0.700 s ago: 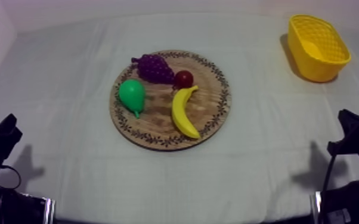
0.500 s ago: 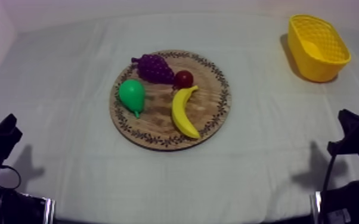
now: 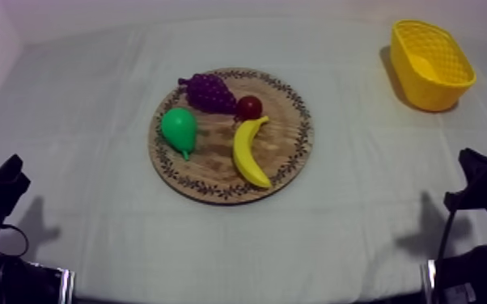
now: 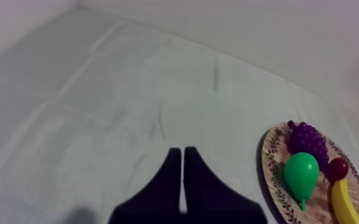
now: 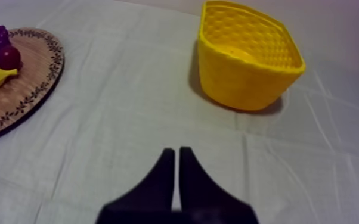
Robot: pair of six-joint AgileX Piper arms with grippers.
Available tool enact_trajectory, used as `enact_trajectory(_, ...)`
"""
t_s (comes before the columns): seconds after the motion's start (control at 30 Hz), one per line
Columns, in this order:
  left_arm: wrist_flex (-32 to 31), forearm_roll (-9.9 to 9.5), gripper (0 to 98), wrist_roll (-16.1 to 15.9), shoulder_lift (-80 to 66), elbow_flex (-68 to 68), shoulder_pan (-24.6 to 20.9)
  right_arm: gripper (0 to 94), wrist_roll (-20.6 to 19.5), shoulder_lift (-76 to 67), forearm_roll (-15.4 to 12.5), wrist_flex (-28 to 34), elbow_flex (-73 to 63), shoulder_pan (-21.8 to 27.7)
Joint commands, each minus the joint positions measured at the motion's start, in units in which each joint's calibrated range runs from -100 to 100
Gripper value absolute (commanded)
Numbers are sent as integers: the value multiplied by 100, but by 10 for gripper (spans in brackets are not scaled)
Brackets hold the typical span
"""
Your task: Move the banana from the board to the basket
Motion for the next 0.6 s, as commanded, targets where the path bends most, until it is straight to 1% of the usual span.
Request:
enact_trajectory(0.0,2,-1,1,0,-3,3,-3,3,1,-3,1,-2,4,1)
enact_trajectory(0.23,2,-1,1,0,-3,3,-3,3,4,-3,1,-2,4,1)
enact_trajectory(0.43,2,-1,1,0,-3,3,-3,3,171,-3,1,-2,4,-16)
enact_trajectory(0.57,2,-1,1,0,-3,3,-3,3,98,-3,1,-2,4,-38)
